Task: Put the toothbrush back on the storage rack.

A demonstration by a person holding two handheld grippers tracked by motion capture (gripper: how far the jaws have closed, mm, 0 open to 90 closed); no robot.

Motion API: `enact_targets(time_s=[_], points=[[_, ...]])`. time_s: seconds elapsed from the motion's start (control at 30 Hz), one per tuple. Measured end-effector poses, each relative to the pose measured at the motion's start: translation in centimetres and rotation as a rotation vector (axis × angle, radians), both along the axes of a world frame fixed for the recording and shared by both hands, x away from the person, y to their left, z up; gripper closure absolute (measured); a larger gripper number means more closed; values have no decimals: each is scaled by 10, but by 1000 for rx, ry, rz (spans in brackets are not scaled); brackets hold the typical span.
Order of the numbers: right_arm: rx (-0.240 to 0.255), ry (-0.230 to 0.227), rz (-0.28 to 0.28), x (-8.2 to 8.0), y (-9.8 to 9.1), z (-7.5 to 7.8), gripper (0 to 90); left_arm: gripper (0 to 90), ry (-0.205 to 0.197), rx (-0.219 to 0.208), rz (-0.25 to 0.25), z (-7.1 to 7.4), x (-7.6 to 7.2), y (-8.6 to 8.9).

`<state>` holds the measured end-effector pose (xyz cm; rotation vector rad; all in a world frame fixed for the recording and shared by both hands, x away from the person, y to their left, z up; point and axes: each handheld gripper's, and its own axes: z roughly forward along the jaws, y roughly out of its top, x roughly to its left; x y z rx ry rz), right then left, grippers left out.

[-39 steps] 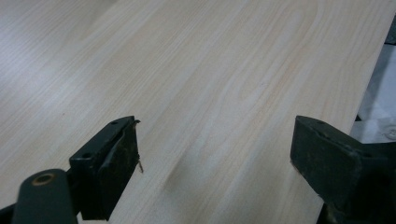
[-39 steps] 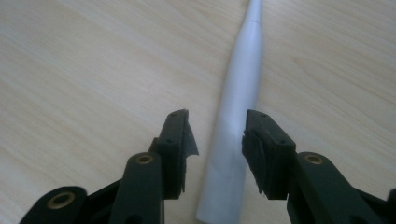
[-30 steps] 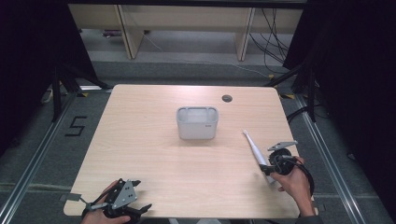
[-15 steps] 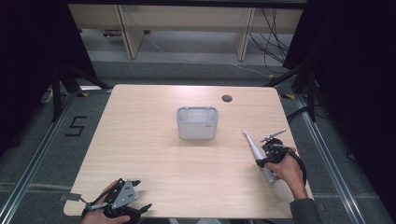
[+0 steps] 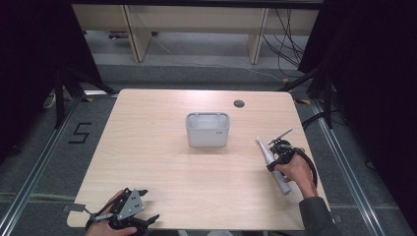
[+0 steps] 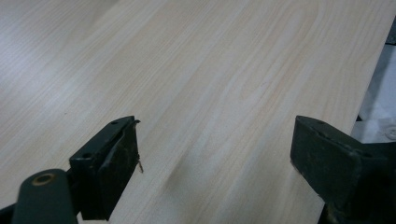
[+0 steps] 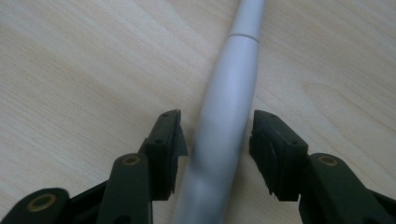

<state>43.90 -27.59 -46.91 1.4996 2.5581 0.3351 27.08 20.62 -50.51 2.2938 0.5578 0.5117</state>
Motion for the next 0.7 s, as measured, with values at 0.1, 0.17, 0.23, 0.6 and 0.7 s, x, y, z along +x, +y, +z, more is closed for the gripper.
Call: enact_targets(time_s=[0.1, 0.17, 0.23, 0.6, 0.7], points=[[-9, 23, 19, 2, 1, 0, 543, 148, -8, -1, -1, 0, 0, 0], [11, 58, 13, 5, 1, -2, 570, 148, 0, 1, -1, 0, 0, 0], [-27, 58, 16, 5, 1, -1, 575, 148, 0, 0, 1, 0, 0, 0], [-31, 110, 24, 15, 4, -4, 658, 148, -7, -7, -4, -1, 0, 0], [-62, 129, 36, 17, 8, -3, 660, 148, 11, 8, -5, 1, 0, 0]])
